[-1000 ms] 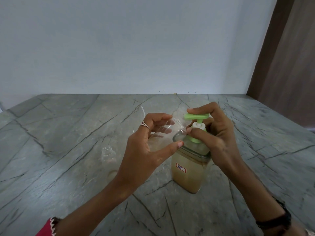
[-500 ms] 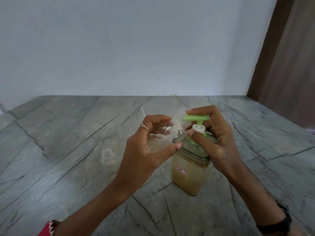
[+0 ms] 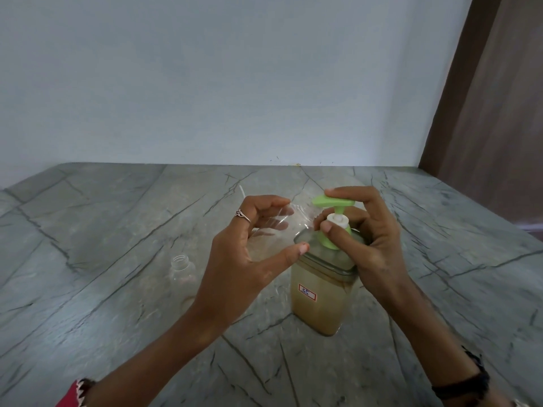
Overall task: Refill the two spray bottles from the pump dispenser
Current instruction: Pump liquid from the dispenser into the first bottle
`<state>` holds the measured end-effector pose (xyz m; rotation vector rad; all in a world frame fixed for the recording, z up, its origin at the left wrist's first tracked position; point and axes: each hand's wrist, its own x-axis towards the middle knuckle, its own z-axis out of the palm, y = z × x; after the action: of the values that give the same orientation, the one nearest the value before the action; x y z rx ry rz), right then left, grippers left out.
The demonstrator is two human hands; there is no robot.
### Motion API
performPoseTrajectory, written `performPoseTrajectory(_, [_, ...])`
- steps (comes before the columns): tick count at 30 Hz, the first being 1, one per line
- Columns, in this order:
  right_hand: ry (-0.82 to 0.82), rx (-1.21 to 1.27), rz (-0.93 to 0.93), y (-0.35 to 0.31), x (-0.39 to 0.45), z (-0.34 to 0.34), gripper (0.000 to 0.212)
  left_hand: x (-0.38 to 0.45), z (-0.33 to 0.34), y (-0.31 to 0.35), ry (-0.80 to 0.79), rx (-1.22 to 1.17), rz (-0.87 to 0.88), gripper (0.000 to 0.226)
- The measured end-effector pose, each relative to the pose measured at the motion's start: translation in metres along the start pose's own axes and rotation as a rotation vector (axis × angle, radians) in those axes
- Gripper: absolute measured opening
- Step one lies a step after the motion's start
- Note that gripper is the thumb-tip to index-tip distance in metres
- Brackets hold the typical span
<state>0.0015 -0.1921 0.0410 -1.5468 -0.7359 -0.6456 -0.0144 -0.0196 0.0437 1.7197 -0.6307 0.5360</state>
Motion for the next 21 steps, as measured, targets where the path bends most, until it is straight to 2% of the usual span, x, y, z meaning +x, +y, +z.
performPoseTrajectory(6, [0.039,0.096,0.052,-0.0009,0.0010,0.0015,0.026,0.0002,-0.0009,0.0007,-0.012,0.035,0.020,0.045])
performPoseTrajectory(13, [0.059,0.081,0.084,-0.0040,0.0056,0.0025,0.016,-0.0010,-0.0004,-0.0012,-0.024,0.053,0.027,0.046])
performPoseTrajectory(21, [0.019,-0.005,0.048,-0.0039,0.0011,0.0037,0.025,-0.0003,-0.0014,0.0000,-0.015,0.058,0.024,0.045])
